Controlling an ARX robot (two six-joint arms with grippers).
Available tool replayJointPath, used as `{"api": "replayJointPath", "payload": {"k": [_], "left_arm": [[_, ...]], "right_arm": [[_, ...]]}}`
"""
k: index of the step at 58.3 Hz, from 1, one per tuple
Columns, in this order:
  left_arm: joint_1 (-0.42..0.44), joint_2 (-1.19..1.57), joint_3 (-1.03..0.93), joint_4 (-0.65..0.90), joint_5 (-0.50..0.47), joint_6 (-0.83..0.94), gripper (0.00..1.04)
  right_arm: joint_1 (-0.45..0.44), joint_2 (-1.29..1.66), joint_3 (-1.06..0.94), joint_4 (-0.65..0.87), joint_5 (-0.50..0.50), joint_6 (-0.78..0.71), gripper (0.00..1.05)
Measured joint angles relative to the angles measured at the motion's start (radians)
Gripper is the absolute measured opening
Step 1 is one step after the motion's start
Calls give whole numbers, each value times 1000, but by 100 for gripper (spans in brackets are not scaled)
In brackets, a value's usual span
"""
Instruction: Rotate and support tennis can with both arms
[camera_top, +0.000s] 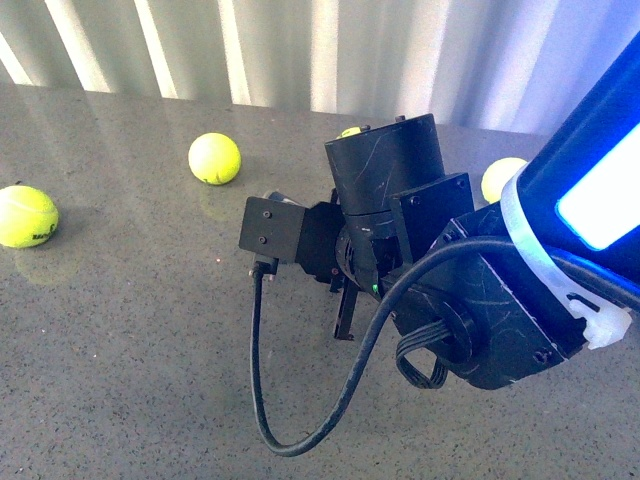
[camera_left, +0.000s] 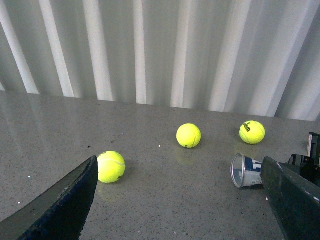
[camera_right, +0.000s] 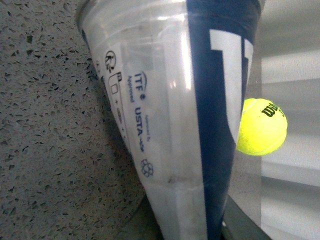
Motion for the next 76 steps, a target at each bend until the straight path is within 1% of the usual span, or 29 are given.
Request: {"api": "replayJointPath", "payload": {"k": [3,7,17,18,21,23,29,31,37,48,59,69,76], "left_arm": [[0,0,0,0,0,0,98],[0,0,0,0,0,0,98],[0,0,0,0,0,0,98],[0,0,0,0,0,0,98],[0,0,0,0,0,0,98],[0,0,0,0,0,0,98],[0,0,0,0,0,0,98],[0,0,0,0,0,0,98],[0,0,0,0,0,0,98],[0,0,0,0,0,0,98],[0,0,0,0,0,0,98],[0,0,0,0,0,0,98],[0,0,0,0,0,0,98]], "right_arm": [[0,3,0,0,-2,2,25],[0,6,0,0,-3,4,34],[-1,6,-1,0,-5,9,60],[-1,6,-2,0,-5,11,66],[-1,6,-9,0,-5,14,76],[-1,6,-11,0,-5,15,80],[-1,0,-26,0,-5,19,95],[-1,-8,-29,0,-5,22,99],[-1,-32,-49,0,-8,21,97],[-12,-95,-105,6,-8,25,97],[-29,-205,-183,4,6,91,97],[-61,-329,-302,4,31,201,97],[-113,-441,-426,11,44,307,97]]}}
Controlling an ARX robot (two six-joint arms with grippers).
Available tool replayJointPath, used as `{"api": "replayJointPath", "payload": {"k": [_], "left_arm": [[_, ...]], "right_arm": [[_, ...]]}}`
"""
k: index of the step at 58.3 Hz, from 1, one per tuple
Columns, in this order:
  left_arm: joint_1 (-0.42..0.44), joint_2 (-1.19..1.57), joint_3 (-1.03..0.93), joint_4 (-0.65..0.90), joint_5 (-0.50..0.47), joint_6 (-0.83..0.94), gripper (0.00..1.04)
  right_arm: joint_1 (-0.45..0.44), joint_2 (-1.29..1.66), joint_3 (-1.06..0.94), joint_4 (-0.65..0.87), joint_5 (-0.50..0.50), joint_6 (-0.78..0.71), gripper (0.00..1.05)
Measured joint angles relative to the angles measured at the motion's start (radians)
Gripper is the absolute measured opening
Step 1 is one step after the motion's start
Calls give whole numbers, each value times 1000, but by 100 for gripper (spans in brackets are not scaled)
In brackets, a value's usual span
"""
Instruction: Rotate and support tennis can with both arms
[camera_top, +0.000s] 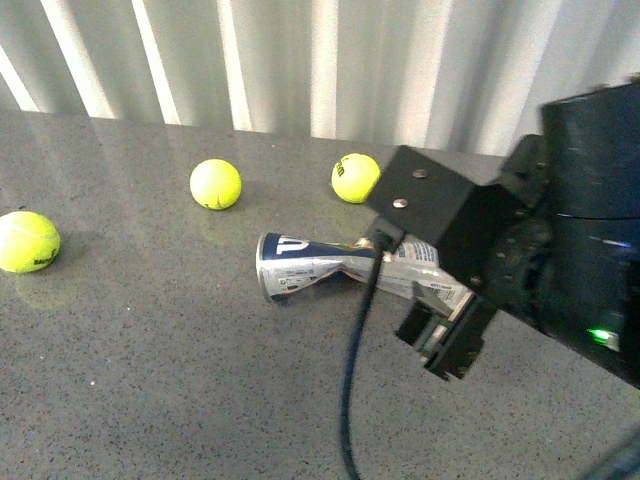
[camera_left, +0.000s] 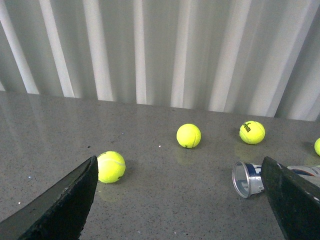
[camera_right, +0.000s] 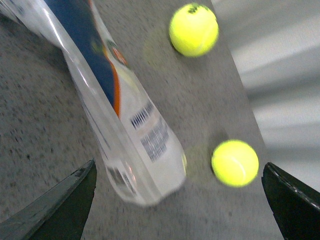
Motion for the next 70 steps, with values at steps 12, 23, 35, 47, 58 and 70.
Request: {"api": "replayJointPath", "payload": {"k": [12,23,35,47,58,70], "left_arm": [[0,0,0,0,0,0,98],[0,0,0,0,0,0,98],[0,0,0,0,0,0,98],[0,0,0,0,0,0,98],[0,0,0,0,0,0,98],[0,-1,0,0,0,0,98]], "right_arm": [[-165,-249,-233,52,37,146,97],[-373,-578,-345,-4,108,272,97],[-435,-1008,-360,-140,220,324,97],[-264,-1368,-372,-163,440,251,97],[-148,-1644,-343,-715,87,562,69],[-205,-1731,-465,-758,1,719,34]]}}
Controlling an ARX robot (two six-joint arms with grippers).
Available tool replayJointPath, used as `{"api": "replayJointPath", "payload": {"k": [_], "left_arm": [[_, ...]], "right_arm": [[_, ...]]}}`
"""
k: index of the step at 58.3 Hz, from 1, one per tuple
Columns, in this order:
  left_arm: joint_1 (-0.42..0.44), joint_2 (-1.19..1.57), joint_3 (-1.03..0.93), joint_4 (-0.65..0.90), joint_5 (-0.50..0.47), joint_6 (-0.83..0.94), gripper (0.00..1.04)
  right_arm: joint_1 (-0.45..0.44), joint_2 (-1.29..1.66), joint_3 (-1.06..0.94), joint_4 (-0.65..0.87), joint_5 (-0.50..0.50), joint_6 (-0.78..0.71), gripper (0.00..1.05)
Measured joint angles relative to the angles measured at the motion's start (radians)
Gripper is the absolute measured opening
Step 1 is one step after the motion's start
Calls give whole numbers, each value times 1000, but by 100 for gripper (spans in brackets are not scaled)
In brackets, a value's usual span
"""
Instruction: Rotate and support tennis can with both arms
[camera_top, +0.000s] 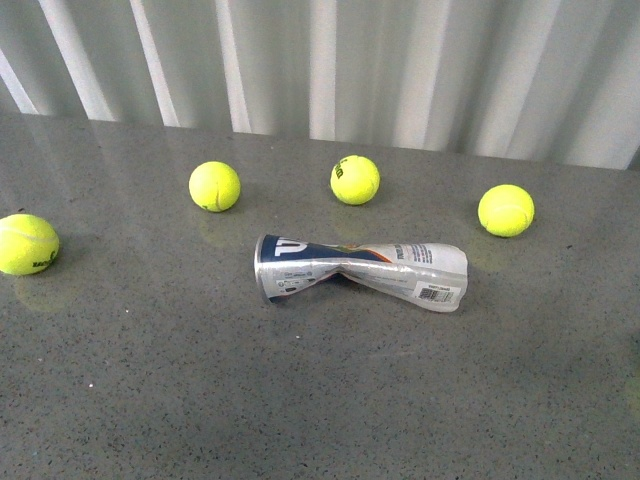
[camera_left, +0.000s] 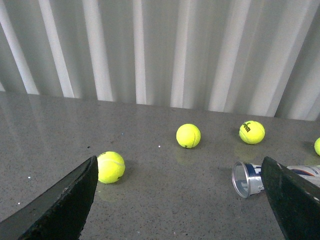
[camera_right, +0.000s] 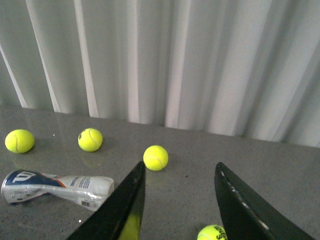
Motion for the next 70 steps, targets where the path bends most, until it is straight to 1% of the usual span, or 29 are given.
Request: {"api": "replayJointPath", "payload": {"k": [2,3,4,8,10,14,17,20,46,51,70], "left_arm": [[0,0,0,0,0,0,98],[0,0,0,0,0,0,98],[0,-1,0,0,0,0,98],[0,-1,0,0,0,0,98],[0,-1,0,0,-1,0,98],[0,-1,0,0,0,0,98],[0,-1,0,0,0,0,98],[0,-1,0,0,0,0,98],[0,-1,0,0,0,0,98],[0,-1,0,0,0,0,98],[0,-1,0,0,0,0,98]], "right_arm": [[-20,-11,-12,1,-19,10,27],[-25,-14,-14,1,-24,11,25],[-39,-23,-21,1,-37,15,20],[-66,-40,-31,5,-63,20,9],[-89,-49,-40,6,-93,20,3],[-181,-64,-59,6,-206,25,3],[-223,-74,-71,6,-222,25,3],[-237,-80,-79,7,-220,28,3],[-242,-123,-129,16,-230,28,3],[-242,-159,-169,22,-230,28,3],[-242,-161,-169,23,-230,28,3]]}}
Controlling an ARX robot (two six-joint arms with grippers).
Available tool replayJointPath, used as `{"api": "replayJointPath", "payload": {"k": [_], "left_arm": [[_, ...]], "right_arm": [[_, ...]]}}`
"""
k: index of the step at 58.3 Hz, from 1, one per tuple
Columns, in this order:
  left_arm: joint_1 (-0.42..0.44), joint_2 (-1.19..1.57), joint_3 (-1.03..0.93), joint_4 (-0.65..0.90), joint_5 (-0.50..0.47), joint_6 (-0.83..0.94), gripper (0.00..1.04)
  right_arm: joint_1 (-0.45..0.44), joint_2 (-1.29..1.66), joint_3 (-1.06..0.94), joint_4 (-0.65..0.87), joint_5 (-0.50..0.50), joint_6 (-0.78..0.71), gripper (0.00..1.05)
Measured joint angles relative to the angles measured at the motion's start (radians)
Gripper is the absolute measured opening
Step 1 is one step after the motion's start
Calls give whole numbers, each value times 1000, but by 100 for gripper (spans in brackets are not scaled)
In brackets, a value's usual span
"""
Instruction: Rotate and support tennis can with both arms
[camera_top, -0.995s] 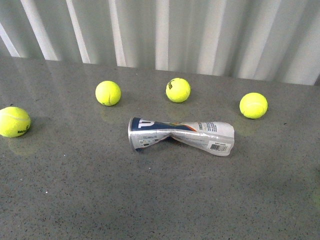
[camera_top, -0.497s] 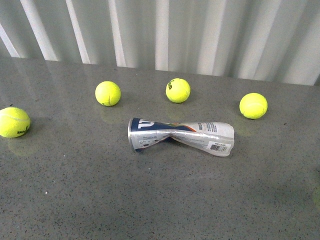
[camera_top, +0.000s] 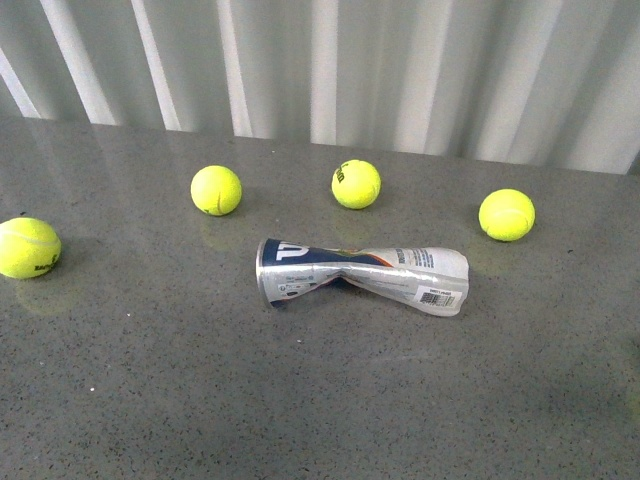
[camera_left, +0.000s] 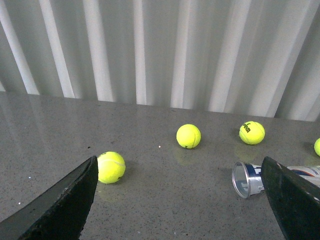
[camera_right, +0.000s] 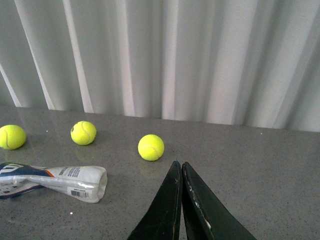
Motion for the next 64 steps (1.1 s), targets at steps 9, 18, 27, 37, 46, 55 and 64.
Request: {"api": "replayJointPath", "payload": {"k": [9,18,27,37,46,55,64], "left_arm": [[0,0,0,0,0,0,98],[0,0,0,0,0,0,98],[0,0,0,0,0,0,98],[-12,26,14,-47,-36,22,98],[-17,454,176,-100,-23,183,98],[33,874,315,217,139,113,98],[8,1346,507,360,241,-12,98]], "right_arm": [[0,0,0,0,0,0,3],[0,0,0,0,0,0,30],[0,0,0,0,0,0,56],[0,0,0,0,0,0,86],[0,0,0,0,-1,0,97],[0,-1,0,0,0,1,98],[0,-1,0,0,0,1,98]]}}
